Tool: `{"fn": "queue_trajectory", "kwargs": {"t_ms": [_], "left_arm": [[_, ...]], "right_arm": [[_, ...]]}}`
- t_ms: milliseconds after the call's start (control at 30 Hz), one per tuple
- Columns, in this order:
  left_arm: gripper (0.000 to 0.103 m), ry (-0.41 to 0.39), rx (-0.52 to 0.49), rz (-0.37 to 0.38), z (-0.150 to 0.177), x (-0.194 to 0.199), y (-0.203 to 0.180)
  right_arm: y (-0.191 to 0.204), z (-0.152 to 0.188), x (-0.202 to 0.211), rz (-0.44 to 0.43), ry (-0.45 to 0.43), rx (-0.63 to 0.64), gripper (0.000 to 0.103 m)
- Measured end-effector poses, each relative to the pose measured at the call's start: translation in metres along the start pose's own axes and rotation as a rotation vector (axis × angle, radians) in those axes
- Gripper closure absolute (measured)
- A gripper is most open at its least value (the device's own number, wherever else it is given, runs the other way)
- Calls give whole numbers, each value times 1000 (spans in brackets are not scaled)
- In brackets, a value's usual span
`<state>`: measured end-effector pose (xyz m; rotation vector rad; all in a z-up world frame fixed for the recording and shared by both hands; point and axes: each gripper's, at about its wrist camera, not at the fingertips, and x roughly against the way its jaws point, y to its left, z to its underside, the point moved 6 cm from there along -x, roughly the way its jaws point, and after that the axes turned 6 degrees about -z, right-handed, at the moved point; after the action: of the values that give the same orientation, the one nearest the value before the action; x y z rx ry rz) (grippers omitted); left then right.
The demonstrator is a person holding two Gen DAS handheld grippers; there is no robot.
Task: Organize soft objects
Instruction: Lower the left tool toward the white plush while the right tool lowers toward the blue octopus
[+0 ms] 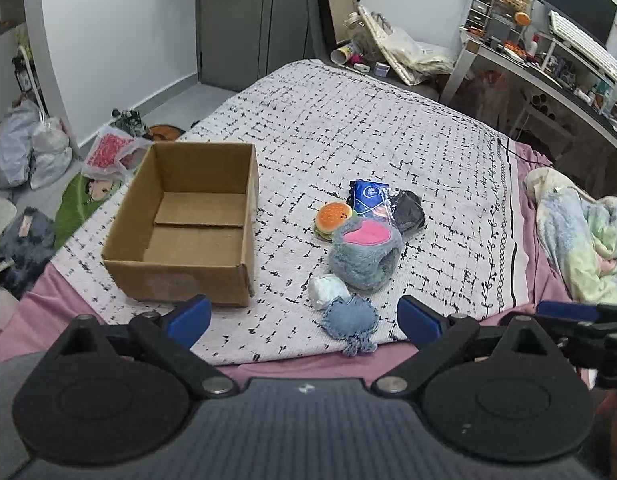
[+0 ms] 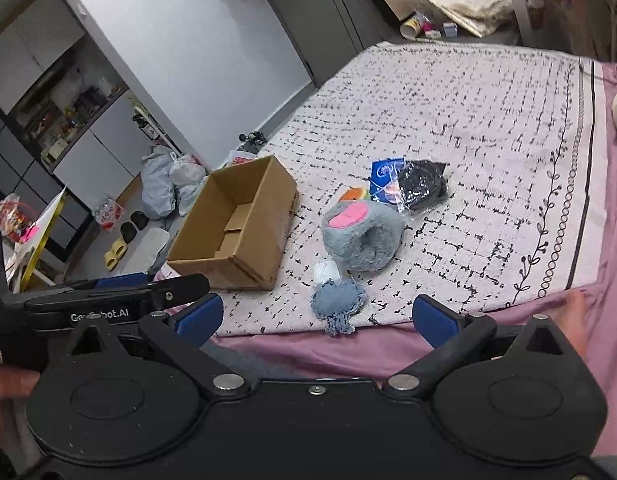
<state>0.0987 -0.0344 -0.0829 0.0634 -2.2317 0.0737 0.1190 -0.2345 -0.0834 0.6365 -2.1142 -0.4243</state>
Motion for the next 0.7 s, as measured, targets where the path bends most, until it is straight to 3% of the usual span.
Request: {"fn": "queue_trajectory", "kwargs": {"t_ms": [400,500,700], "left_arm": [[8,62,108,14,-12,-45,7],[12,76,142,22,-13,-56,8],[28,126,211,49,-10,-80,8]], "right_arm": [[-25,-7,-42,-37,30,-142,5],[-30,-6,-52,-36,34,-181,5],[-46,-3,-74,-51,39,-298,16]]}}
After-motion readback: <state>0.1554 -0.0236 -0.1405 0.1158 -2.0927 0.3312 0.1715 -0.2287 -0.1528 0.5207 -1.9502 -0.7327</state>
